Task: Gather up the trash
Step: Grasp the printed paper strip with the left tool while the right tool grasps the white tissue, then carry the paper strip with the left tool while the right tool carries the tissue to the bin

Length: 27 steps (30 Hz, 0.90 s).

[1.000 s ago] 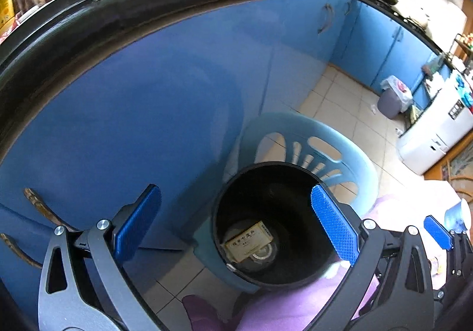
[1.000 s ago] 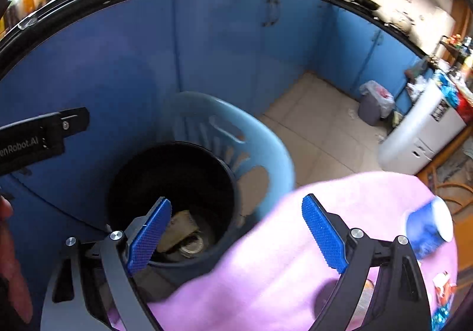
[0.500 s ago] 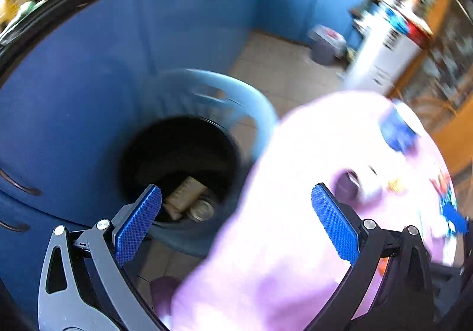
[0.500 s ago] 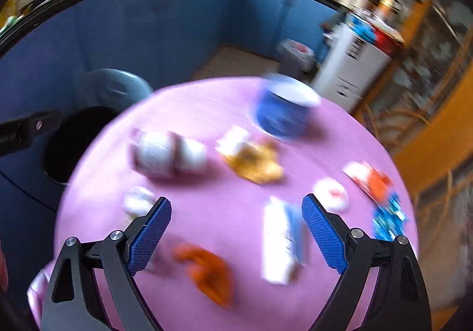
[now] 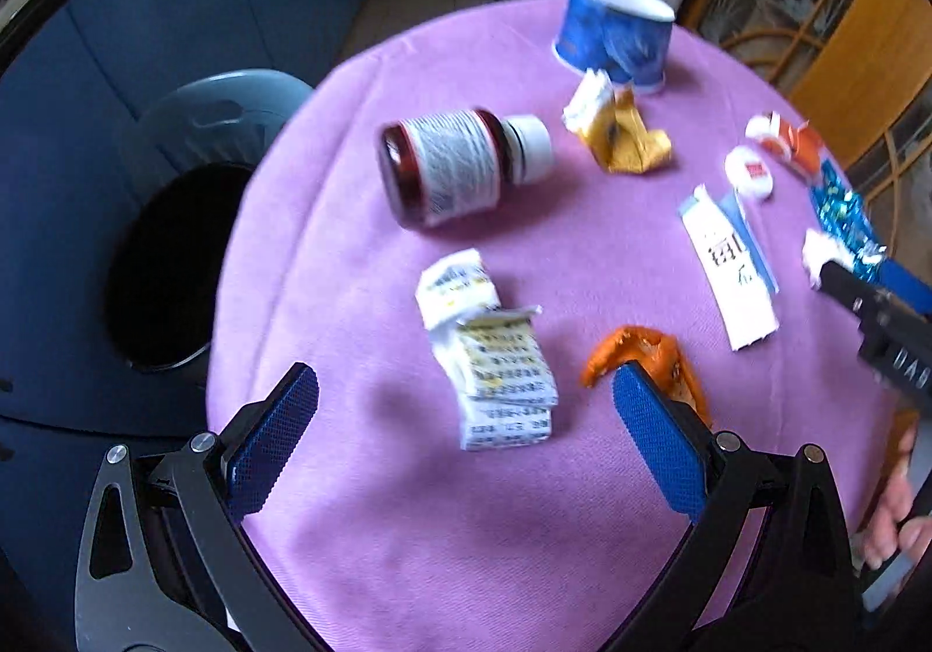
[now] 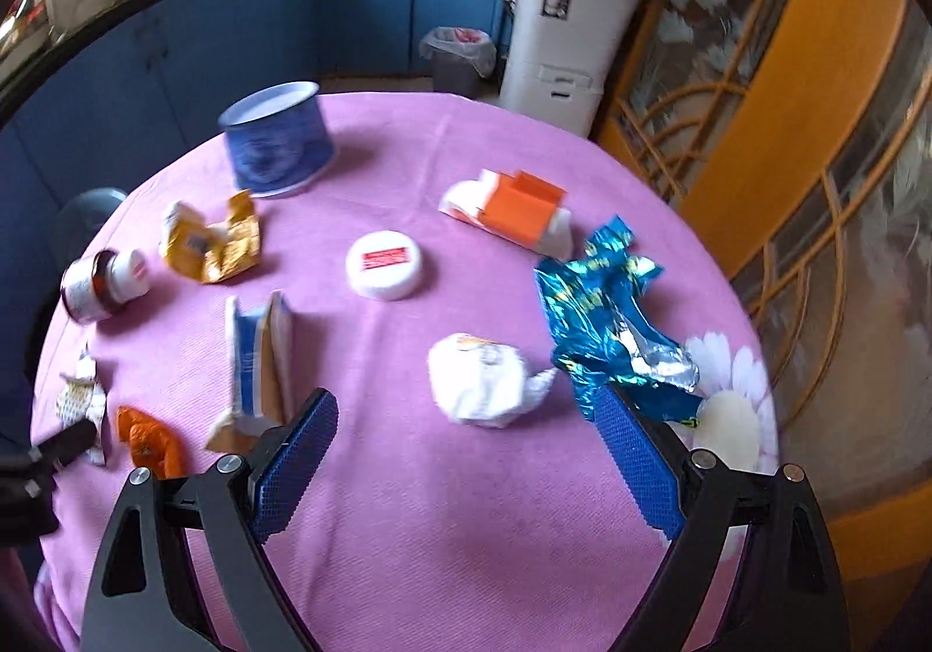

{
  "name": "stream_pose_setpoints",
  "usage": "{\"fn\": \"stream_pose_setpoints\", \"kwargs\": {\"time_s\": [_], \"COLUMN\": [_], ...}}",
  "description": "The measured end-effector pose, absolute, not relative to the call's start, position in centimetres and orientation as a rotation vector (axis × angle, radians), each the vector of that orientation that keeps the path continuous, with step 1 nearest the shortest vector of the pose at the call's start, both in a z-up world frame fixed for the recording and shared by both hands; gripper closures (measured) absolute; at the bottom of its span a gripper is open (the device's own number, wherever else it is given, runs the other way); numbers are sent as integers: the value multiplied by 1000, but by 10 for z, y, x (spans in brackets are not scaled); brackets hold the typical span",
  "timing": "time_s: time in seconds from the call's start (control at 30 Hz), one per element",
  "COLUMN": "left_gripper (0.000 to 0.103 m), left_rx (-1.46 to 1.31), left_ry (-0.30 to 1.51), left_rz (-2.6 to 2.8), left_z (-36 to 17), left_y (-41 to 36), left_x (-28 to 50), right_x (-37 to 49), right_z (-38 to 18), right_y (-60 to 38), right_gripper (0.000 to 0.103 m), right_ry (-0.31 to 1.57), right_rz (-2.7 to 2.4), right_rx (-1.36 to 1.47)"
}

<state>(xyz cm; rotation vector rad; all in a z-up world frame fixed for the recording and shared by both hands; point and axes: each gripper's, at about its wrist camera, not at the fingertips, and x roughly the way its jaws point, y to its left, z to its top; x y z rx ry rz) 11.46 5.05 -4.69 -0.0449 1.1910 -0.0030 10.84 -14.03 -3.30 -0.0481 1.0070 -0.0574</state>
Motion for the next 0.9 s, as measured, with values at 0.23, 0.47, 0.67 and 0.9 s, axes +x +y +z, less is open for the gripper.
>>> {"fn": "stream_pose_setpoints", "kwargs": {"time_s": [0.23,0.47,0.67,0.9], "left_gripper": [10,73,73,73], "left_rx": [-67,-54,-72,-66], "left_ry": [1234,1181,1159,1085], "left_rz": [21,80,69,84], "left_z": [-65,-55,-44,-21], "left_y": [50,58,64,69], "left_x": [122,117,116,107], "right_x": [123,117,110,105], "right_z": [-56,-57,-45,-26], "right_y": [-146,-133,-116,-92], "right_gripper": [56,73,73,73], "right_ry": [1054,1039,1009,968], "right_rz": [-43,-11,27,78], "right_rx": [-51,-89,-103,-125]}}
